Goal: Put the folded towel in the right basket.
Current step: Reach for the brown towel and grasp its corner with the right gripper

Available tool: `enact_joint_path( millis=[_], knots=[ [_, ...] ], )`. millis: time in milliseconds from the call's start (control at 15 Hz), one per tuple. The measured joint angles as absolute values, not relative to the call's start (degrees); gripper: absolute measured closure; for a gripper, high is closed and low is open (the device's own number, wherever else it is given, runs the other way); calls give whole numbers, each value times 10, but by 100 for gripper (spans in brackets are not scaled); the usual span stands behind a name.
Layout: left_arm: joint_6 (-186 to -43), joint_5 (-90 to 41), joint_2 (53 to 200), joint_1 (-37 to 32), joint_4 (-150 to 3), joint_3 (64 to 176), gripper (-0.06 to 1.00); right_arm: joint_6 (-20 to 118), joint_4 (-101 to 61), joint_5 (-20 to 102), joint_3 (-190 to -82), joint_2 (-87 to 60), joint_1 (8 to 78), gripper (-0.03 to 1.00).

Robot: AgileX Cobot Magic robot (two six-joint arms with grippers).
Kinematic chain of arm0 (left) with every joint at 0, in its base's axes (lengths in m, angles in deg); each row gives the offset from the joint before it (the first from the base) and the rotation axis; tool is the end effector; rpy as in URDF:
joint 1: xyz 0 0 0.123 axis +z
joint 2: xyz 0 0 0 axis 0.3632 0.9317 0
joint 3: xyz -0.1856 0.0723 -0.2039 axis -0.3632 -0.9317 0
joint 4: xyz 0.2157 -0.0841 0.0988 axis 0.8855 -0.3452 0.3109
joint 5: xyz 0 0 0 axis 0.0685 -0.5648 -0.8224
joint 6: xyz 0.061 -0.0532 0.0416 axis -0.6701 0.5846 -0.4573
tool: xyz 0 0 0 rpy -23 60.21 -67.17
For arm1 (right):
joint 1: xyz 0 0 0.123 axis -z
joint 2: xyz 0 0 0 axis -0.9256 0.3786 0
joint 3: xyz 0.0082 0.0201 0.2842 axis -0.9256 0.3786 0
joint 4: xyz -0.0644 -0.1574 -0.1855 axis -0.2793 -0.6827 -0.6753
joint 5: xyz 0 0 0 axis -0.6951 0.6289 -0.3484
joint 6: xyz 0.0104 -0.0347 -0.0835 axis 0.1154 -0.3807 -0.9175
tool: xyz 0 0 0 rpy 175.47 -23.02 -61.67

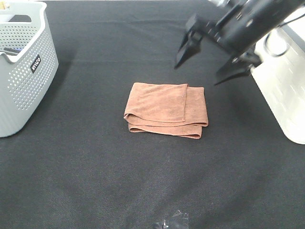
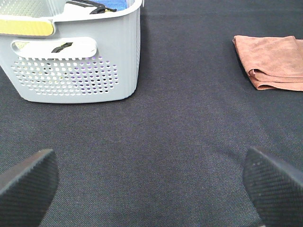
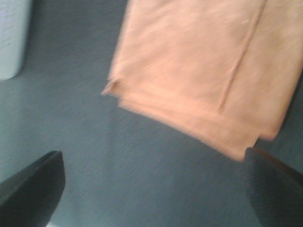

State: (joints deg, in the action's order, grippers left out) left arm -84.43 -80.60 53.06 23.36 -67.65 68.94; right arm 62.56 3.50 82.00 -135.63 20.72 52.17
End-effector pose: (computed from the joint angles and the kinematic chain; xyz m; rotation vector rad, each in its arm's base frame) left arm -0.0054 -0.0109 0.2784 0.0436 2.0220 -0.0922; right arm 0.3677 0.1406 0.2278 -0.1874 2.7827 0.6990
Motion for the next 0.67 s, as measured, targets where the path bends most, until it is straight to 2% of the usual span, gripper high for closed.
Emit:
enact_joint_path(
  millis=[333, 667],
  knots=[
    [-844, -806, 531, 234, -676, 689, -5, 681, -56, 807, -1458, 350, 522, 0],
    [-844, -806, 531, 234, -676, 689, -5, 717, -89, 803, -1484, 406, 526, 0]
  ],
)
